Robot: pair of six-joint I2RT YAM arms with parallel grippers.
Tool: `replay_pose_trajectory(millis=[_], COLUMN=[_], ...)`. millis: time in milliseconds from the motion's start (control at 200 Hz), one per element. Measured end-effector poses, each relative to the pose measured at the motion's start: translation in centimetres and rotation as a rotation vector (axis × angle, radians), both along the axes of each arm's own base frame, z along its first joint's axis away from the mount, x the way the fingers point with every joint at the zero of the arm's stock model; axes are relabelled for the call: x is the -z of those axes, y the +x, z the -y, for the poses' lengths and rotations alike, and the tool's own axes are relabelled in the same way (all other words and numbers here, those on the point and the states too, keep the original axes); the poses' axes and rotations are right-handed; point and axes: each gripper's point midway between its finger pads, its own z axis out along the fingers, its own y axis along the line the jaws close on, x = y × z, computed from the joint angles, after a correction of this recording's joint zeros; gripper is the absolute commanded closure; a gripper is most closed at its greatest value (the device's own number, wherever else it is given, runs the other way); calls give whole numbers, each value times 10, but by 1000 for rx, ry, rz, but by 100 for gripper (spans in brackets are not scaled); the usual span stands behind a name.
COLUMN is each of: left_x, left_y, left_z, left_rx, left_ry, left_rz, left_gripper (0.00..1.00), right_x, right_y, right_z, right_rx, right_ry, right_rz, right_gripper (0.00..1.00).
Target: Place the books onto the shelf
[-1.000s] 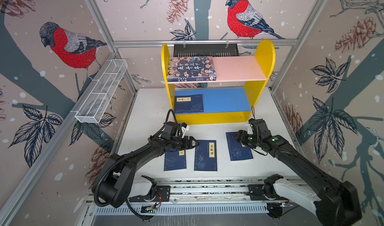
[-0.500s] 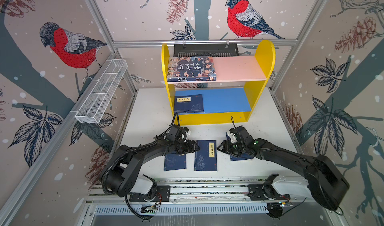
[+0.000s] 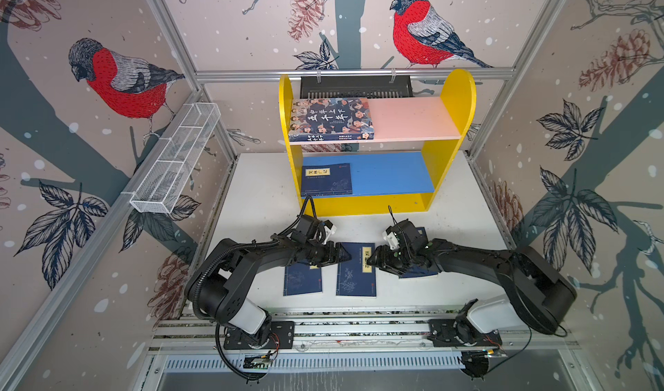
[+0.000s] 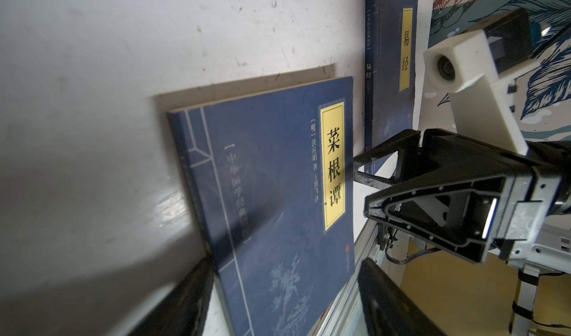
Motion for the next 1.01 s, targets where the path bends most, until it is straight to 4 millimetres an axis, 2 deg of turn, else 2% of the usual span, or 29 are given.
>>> replay_pose_trajectory(millis=[205, 360, 460, 525, 650, 756, 1006], left_x=[0, -1, -1, 0, -1, -1, -3], left_y=[1, 2, 3, 3, 4, 4, 8], left_z=[4, 6, 6, 6, 7, 6, 1], left_rx=[-1, 3, 3, 3, 3, 3, -19], left_ry=[-24, -29, -26, -25, -24, -23, -12], left_rz=[-16, -21, -24, -26, -26, -27, -19], left_gripper=[27, 27, 27, 27, 27, 27, 23], right_x=[0, 1, 2, 4, 2, 0, -9], right_y=[3, 4, 4, 4, 3, 3, 5], right_z=[-12, -12, -8, -3, 1, 0, -3], right_rx=[-9, -3, 11, 24, 44, 45, 40], right_ry=[48, 48, 31, 10, 0, 9, 46], right_rz=[-2, 1, 9, 10, 4, 12, 38], right_gripper=[39, 49, 61, 74, 92, 96, 99])
